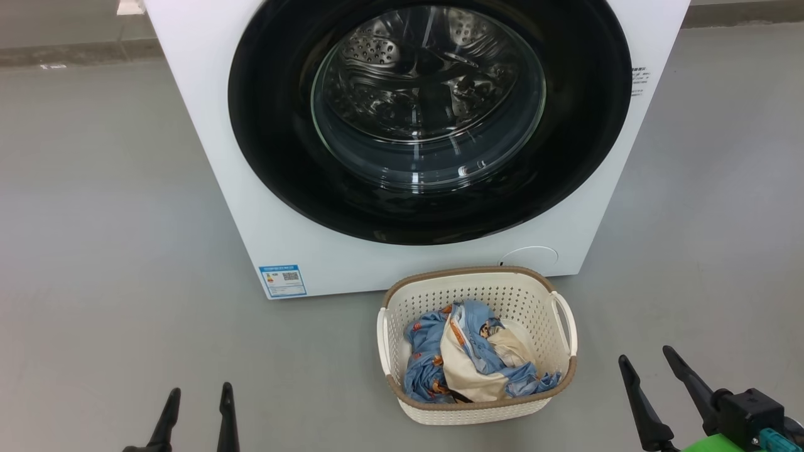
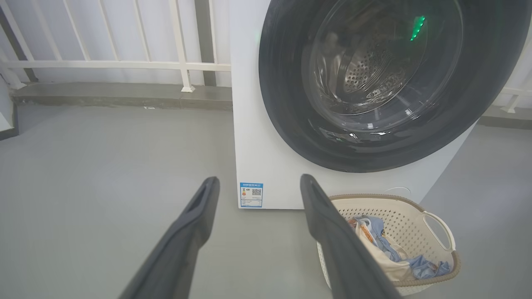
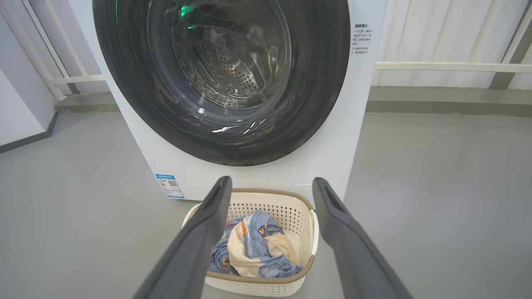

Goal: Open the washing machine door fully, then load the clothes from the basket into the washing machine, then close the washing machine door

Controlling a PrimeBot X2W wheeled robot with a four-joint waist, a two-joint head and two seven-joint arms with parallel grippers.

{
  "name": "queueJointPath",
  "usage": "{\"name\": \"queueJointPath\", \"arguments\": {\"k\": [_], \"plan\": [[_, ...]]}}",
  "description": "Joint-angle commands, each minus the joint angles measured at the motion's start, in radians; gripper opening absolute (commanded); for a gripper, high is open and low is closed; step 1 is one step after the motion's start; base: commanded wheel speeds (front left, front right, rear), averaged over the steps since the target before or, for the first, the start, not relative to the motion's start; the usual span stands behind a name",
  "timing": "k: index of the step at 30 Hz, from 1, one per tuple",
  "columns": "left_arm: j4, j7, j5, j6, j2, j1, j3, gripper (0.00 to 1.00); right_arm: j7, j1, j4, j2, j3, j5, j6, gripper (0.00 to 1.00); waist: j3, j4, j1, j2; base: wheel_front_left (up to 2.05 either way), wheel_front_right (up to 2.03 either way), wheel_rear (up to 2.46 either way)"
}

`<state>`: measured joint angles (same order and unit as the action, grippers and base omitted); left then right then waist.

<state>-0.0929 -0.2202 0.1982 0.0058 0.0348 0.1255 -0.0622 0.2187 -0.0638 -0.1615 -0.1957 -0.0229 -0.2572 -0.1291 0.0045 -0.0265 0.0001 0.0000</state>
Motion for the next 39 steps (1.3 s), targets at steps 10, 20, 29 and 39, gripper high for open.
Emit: {"name": "queueJointPath", "arguments": {"k": [10,20,29,39], "plan": [[0.050,-0.040,-0.133,0.019,0.015,-0.004,0.025,1.00,0.042,-0.004,0.050,-0.035,-0.023,0.141,-0.002,1.00,-0.001,-0.003,-0.0001,0.0000,0.00,0.00,0.00],[0.047,-0.042,-0.130,0.019,0.015,0.000,0.041,1.00,0.043,-0.005,0.051,-0.034,-0.015,0.146,-0.002,1.00,-0.005,-0.007,-0.0001,0.0000,0.00,0.00,0.00],[0.045,-0.042,-0.127,0.018,0.015,0.003,0.048,1.00,0.043,-0.004,0.051,-0.030,-0.003,0.151,-0.002,1.00,-0.008,-0.010,-0.0001,0.0000,0.00,0.00,0.00],[0.037,-0.042,-0.115,0.020,0.015,0.007,0.048,1.00,0.043,-0.007,0.052,-0.029,-0.007,0.150,-0.002,1.00,-0.012,-0.014,-0.0001,0.0000,0.22,0.22,-0.44]]}}
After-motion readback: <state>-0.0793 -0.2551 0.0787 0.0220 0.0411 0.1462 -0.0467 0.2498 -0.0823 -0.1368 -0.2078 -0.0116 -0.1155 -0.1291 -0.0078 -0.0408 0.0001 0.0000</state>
